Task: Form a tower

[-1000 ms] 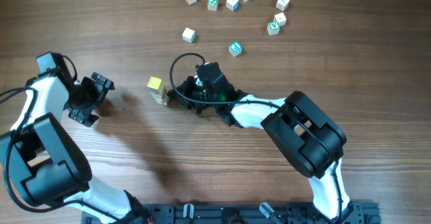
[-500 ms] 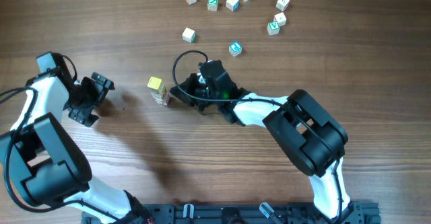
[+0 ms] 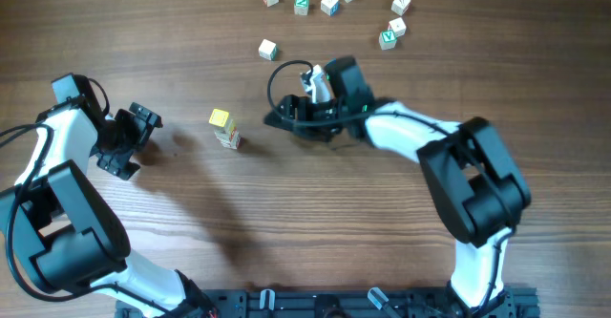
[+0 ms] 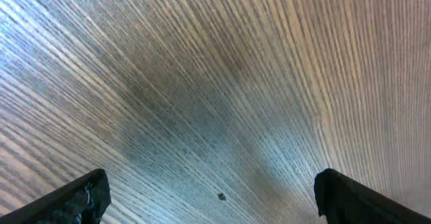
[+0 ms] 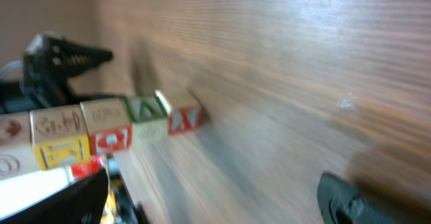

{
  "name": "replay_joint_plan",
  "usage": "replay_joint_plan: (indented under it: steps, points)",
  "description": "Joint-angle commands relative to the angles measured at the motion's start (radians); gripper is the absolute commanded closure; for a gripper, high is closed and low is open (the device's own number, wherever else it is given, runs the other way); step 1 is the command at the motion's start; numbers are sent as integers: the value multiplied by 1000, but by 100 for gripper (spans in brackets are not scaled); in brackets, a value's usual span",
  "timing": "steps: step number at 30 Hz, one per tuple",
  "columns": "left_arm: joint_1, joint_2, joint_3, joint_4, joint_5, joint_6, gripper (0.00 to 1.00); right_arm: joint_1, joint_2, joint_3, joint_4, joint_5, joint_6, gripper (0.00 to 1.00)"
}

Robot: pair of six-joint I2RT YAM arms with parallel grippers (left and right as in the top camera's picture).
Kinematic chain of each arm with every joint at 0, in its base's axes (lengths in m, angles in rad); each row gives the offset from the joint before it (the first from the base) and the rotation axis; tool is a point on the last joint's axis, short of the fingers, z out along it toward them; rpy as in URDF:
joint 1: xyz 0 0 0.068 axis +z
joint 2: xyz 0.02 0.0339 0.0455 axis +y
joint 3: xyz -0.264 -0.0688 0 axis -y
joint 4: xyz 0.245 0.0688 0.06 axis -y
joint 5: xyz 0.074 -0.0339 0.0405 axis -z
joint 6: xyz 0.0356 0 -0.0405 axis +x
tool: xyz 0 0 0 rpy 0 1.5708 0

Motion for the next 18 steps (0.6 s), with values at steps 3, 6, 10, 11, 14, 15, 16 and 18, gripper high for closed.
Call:
replay_joint_plan:
  steps: [3,6,10,11,14,15,16,18]
  points:
    - [3,3,-4,3,-10,8,0,-19,-68,431,-619,251,-488,1]
    - [3,3,-4,3,-10,8,0,-19,-68,668,-824,354,-616,0]
    - [3,3,-4,3,-10,8,0,1,-50,794,-889,362,-675,0]
    - [3,3,-4,3,-10,8,0,18,-42,814,-887,361,-675,0]
    - [3,3,-4,3,-10,8,0,78,18,919,-906,362,-678,0]
    - [3,3,-4,3,-10,8,0,111,71,1006,-941,366,-700,0]
    - [3,3,-4,3,-10,8,0,144,132,1090,-974,406,-700,0]
    - [3,3,-4,3,-10,8,0,189,214,1179,-1026,441,-717,0]
